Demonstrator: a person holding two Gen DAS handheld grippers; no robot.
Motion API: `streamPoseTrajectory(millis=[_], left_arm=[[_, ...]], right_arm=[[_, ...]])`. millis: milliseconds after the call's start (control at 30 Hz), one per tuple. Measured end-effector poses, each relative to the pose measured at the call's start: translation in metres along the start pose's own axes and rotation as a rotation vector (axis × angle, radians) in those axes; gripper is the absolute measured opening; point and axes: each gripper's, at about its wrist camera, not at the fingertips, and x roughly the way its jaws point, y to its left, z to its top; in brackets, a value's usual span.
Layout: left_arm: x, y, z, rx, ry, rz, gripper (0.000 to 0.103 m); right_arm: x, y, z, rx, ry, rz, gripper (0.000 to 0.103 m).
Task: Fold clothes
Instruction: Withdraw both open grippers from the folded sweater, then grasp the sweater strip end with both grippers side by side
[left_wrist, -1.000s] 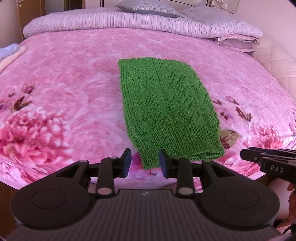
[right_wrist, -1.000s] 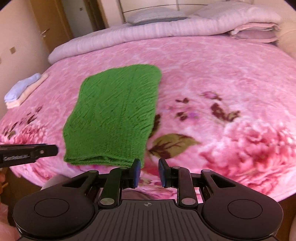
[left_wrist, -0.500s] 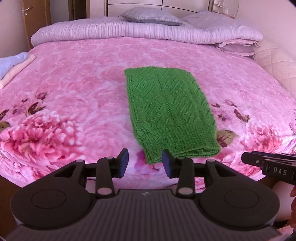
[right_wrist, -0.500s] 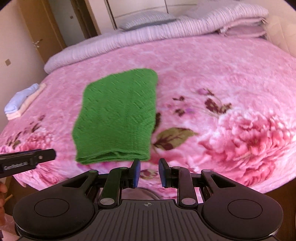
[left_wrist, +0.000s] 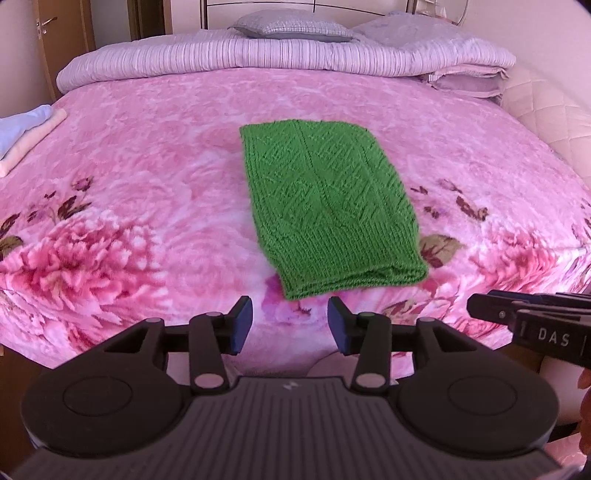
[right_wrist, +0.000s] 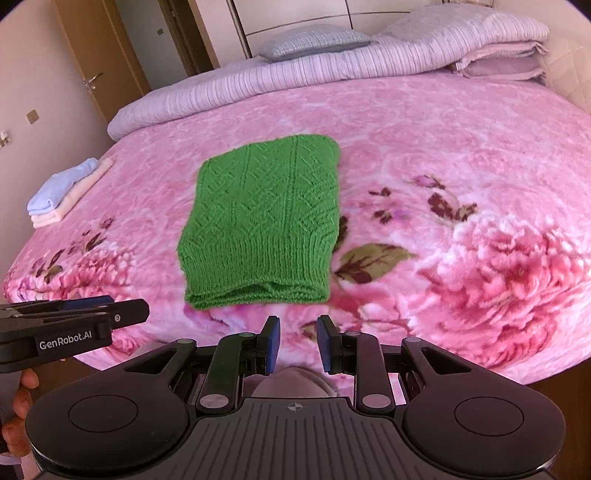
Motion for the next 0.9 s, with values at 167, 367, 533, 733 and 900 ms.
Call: streamPoseTrajectory(millis=[167,367,533,733,900], left_arm=[[0.000,0.001,0.001,-0.001,0.000,-0.004,0.041],[0.004,0.012,0.008,-0.041,-0.016,-0.084,0.041],[0.008,0.051,0.020,-0.219,-0.078,-0.258,0.052],[0.049,0.100,0.028,-0.479,-0.027,-0.388,0.054],[0.101,0.126,0.029,-0.667,0.039,-0.461,0.054]], right_arm=[[-0.002,-0.002,0.001,0.008,-0.006,-0.011,0.026],[0.002,-0.007,0.004,0.016,-0.003,-0.017,0.027],[-0.003,-0.034,0.017,0.114,-0.101,0.092,0.055],[0.026,-0.087,0.035,0.408,-0.090,0.290,0.070],[0.065,-0.113,0.042,0.549,-0.022,0.375,0.070]])
